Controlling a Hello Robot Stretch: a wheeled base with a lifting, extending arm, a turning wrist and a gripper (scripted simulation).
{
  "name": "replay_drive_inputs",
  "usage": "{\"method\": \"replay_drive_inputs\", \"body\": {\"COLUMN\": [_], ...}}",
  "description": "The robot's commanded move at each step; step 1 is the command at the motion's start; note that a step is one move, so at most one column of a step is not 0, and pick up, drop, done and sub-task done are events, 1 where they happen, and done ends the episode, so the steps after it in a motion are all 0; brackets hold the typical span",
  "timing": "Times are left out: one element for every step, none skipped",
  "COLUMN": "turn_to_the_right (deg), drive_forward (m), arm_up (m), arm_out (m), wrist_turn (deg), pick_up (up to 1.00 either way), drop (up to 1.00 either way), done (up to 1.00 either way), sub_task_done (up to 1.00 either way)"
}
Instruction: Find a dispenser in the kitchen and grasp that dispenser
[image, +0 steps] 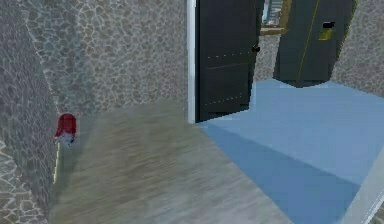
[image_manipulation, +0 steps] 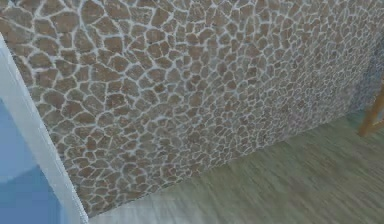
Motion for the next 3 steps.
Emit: {"method": "replay_drive_inputs", "body": {"turn_to_the_right": [21.0, 0.0, 21.0], "drive_forward": [0.0, 0.8, 0.0], "arm_up": [0.0, 0.0, 0.0], "arm_out": [0.0, 0.0, 0.0], "wrist_turn": [0.0, 0.0, 0.0], "pick_up": [0.0, 0.0, 0.0], "drop": [0.0, 0.0, 0.0], "done": [0.0, 0.0, 0.0], "sub_task_done": [0.0, 0.0, 0.0]}}
